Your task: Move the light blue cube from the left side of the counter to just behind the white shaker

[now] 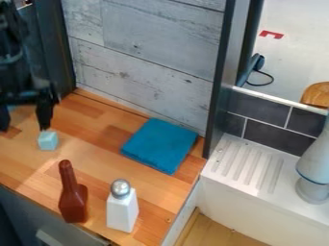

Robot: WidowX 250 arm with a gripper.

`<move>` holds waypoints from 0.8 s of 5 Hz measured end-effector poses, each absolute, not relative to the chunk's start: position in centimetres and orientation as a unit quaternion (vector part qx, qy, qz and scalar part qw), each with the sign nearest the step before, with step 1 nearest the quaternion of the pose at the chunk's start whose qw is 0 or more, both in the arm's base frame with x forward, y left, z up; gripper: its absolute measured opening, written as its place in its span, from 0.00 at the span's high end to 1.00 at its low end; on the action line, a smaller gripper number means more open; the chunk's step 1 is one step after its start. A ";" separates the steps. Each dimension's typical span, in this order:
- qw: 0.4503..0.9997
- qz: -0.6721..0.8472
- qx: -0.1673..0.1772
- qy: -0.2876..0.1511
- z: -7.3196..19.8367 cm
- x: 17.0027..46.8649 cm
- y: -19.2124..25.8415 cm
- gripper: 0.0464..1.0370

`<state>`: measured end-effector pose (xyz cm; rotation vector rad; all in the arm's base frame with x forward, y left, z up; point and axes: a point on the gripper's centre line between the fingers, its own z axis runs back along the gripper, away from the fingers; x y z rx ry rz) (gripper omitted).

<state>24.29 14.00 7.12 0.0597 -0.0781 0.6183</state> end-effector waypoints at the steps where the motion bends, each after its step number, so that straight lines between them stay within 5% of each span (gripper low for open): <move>1: 0.946 0.318 0.038 -0.057 4.2 26.5 16.8 0.04; 2: 0.943 0.322 0.039 -0.072 1.7 28.0 18.3 0.04; 4: 0.952 0.292 -0.001 -0.088 0.9 31.3 15.7 0.04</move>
